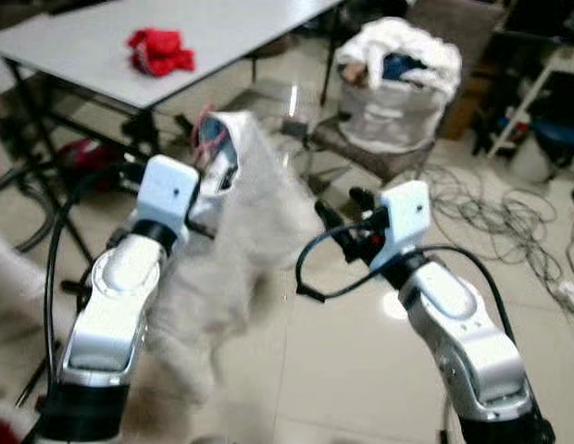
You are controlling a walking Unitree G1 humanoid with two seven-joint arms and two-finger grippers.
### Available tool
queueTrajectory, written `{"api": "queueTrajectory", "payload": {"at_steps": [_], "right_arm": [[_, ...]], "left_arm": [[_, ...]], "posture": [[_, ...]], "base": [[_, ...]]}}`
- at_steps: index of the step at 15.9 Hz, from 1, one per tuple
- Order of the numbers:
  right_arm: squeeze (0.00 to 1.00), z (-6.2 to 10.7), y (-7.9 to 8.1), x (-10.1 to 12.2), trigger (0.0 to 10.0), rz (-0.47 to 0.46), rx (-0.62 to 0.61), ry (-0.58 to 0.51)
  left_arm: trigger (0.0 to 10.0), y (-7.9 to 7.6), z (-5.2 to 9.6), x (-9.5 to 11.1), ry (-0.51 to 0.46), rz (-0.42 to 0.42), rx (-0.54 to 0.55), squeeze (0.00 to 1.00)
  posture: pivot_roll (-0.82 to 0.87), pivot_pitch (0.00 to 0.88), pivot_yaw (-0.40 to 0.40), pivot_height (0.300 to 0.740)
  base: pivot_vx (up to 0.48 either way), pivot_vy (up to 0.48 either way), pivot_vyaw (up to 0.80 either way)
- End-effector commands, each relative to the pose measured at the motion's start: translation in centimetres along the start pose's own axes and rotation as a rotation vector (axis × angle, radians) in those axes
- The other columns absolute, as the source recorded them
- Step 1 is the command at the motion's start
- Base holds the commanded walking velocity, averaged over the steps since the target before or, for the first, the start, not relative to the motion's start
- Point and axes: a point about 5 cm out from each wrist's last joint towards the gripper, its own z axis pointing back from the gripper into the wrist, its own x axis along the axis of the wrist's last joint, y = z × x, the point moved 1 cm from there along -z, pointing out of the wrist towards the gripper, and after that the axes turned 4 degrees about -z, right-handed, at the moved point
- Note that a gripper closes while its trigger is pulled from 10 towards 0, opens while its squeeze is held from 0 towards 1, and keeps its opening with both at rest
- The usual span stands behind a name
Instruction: Hang hanger
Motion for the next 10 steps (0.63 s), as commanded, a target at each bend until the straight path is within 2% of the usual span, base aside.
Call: {"api": "queueTrajectory", "payload": {"at_steps": [1, 3, 5, 7, 8, 10], "right_arm": [[0.0, 0.05, -0.53, 0.25, 10.0, 0.028, 0.009, 0.006], [0.0, -0.17, -0.27, 0.23, 10.0, 0.065, 0.035, 0.015], [0.0, -0.31, -0.01, 0.18, 10.0, 0.055, 0.052, 0.019], [0.0, -0.46, 0.01, 0.47, 10.0, 0.002, 0.052, 0.0], [0.0, -0.49, 0.01, 0.61, 10.0, 0.003, 0.059, -0.004], [0.0, -0.64, 0.3, 1.14, 10.0, -0.011, 0.099, -0.018]], "left_arm": [[10.0, 0.12, -0.19, 1.88, -0.088, -0.013, 0.015, 0.0], [10.0, 0.51, -0.02, 1.65, -0.074, -0.016, 0.031, 0.0], [10.0, 0.73, 0.1, 1.54, -0.069, -0.014, 0.038, 0.0], [10.0, 0.94, 0.2, 1.36, -0.051, -0.007, 0.056, 0.0], [10.0, 0.98, 0.23, 1.34, -0.053, 0.031, 0.062, 0.0], [10.0, 0.68, 0.17, 1.78, -0.072, 0.03, 0.022, 0.0]], "posture": [[0.01, 0.0, -0.061, 0.74], [0.02, 0.0, -0.066, 0.74], [0.02, 0.0, -0.072, 0.74], [0.02, 0.003, -0.078, 0.74], [0.02, 0.003, -0.079, 0.74], [0.02, 0.006, -0.08, 0.74]], "base": [[0.382, 0.0, 0.0], [0.382, 0.0, 0.8], [0.382, 0.0, 0.8], [0.358, 0.0, 0.0], [0.0, 0.0, 0.0], [0.0, 0.0, 0.0]]}}
